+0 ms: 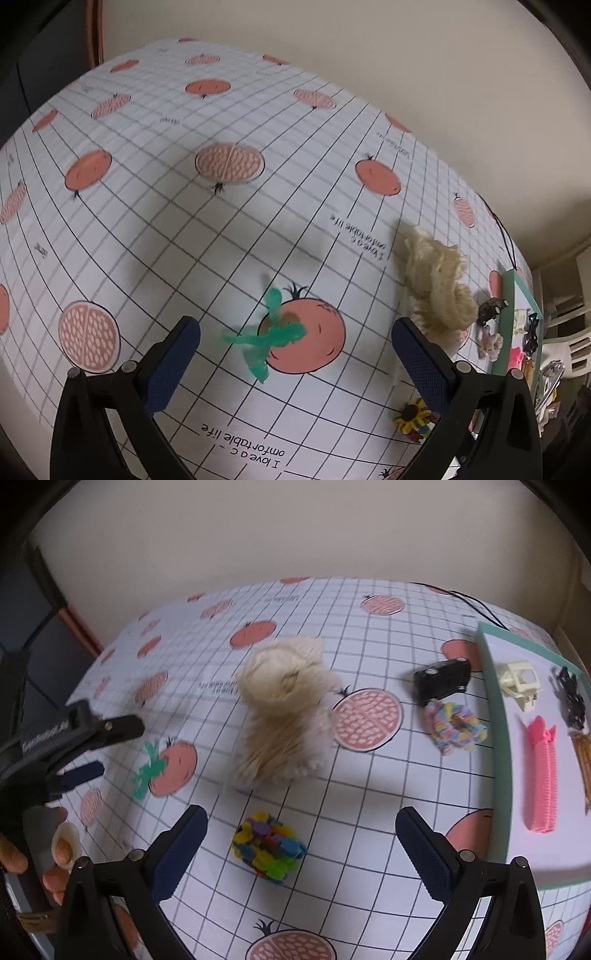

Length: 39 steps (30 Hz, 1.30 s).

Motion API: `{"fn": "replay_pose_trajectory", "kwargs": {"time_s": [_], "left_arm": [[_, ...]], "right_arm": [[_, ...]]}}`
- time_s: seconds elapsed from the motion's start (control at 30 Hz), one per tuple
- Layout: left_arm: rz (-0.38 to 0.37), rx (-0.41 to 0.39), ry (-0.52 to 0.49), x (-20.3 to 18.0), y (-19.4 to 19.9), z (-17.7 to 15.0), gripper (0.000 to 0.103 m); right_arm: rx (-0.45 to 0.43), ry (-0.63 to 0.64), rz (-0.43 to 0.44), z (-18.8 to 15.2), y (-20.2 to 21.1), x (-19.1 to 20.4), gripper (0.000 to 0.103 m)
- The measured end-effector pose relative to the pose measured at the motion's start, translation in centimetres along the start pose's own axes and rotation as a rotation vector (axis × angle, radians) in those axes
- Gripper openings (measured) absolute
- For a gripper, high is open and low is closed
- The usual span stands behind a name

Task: Organize objects
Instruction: 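Move the left tool toward the green toy while the right tool approaches the block toy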

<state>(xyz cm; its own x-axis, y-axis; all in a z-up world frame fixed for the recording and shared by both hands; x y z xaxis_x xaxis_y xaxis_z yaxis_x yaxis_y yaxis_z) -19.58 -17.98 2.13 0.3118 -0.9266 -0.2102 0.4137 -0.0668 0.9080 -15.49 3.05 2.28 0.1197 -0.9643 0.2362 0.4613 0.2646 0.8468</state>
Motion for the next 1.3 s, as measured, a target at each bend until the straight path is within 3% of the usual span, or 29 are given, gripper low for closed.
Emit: {"fn": "replay_pose_trajectory", "kwargs": {"time_s": [0.53,1.03,1.3], "left_arm": [[0.075,0.012,-0.069,-0.3,-3.0,-1.4,0.103],[0.139,0.016,-0.122,-0.6,-4.1,-1.7,0.100],[0.177,0.007,-0.136,-0.7,-3.9,-1.8,0.090]], "right_arm": [[0.119,0.034,-0.041,-1.7,-2.7,-0.1,0.103],[0.154,0.111,-0.105,-2.5,-3.8,0.1,0.103],[0.159,0.147,-0.133,-2.8,-3.9,0.4,0.103]]}}
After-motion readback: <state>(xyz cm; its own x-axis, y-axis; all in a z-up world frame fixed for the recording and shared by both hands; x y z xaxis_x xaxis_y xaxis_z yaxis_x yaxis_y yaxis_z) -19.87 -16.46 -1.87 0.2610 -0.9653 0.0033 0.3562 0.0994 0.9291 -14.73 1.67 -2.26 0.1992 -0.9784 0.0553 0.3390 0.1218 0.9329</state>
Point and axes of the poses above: each gripper's, at about its wrist camera, not at the fingertips, and y roughly against the way its jaws point, x to its left, z to its top, the point moved 2 cm from there along -y, roughly the way its jaws point, and after that the axes turned 4 degrees about z, right-handed, at the moved point
